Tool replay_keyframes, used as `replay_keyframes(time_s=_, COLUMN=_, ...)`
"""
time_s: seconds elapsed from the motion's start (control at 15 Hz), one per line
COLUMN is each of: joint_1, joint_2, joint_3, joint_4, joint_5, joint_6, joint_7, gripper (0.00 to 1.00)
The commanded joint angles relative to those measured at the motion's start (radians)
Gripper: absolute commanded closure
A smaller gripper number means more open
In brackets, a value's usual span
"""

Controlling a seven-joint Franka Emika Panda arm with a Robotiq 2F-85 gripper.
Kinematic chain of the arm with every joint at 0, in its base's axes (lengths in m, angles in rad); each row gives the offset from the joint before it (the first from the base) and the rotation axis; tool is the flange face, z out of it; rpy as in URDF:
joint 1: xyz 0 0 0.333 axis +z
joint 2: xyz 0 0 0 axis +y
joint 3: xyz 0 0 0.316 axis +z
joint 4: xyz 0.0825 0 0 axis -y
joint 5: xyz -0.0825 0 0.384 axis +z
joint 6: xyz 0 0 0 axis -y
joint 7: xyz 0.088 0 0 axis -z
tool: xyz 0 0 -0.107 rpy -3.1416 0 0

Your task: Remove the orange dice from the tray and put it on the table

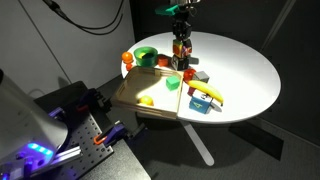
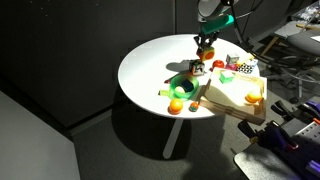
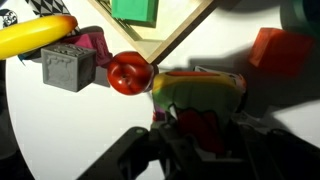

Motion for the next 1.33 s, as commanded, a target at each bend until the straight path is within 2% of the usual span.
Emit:
replay_keyframes(time_s=0.0, joint_1=0.001, joint_2=0.044, joint_3=-0.007, joint_4=0.055, joint_5=0.011, joint_6=-0.004, joint_7=0.013, gripper=0.81)
replay_keyframes(time_s=0.07, joint_1=0.002, joint_2=0.051, joint_3=-0.009, joint_4=0.061, joint_5=0.01, joint_6=-0.007, joint_7=0.015, gripper=0.6)
replay_keyframes(time_s=0.13, joint_1=0.003, joint_2=0.058, joint_3=-0.01, joint_4=0.065, joint_5=0.01, joint_6=-0.009, joint_7=0.015, gripper=0.31)
replay_keyframes(time_s=0.27, joint_1=0.004, joint_2=0.068, joint_3=-0.011, joint_4=0.072, joint_5=0.011, joint_6=-0.016, joint_7=0.015, gripper=0.3)
replay_keyframes(time_s=0.47, joint_1=0.008, joint_2=0.071, joint_3=-0.012, joint_4=0.07, joint_5=0.009, joint_6=-0.018, joint_7=0.017, gripper=0.06)
replay_keyframes(time_s=0.53, joint_1=0.009, joint_2=0.068, joint_3=-0.011, joint_4=0.064, joint_5=0.01, joint_6=-0.018, joint_7=0.016, gripper=0.01)
replay_keyframes(time_s=1.27, joint_1=0.004, joint_2=0.003, joint_3=0.014, joint_4=0.007, joint_5=0.036, joint_6=-0.05, joint_7=-0.013, gripper=0.0)
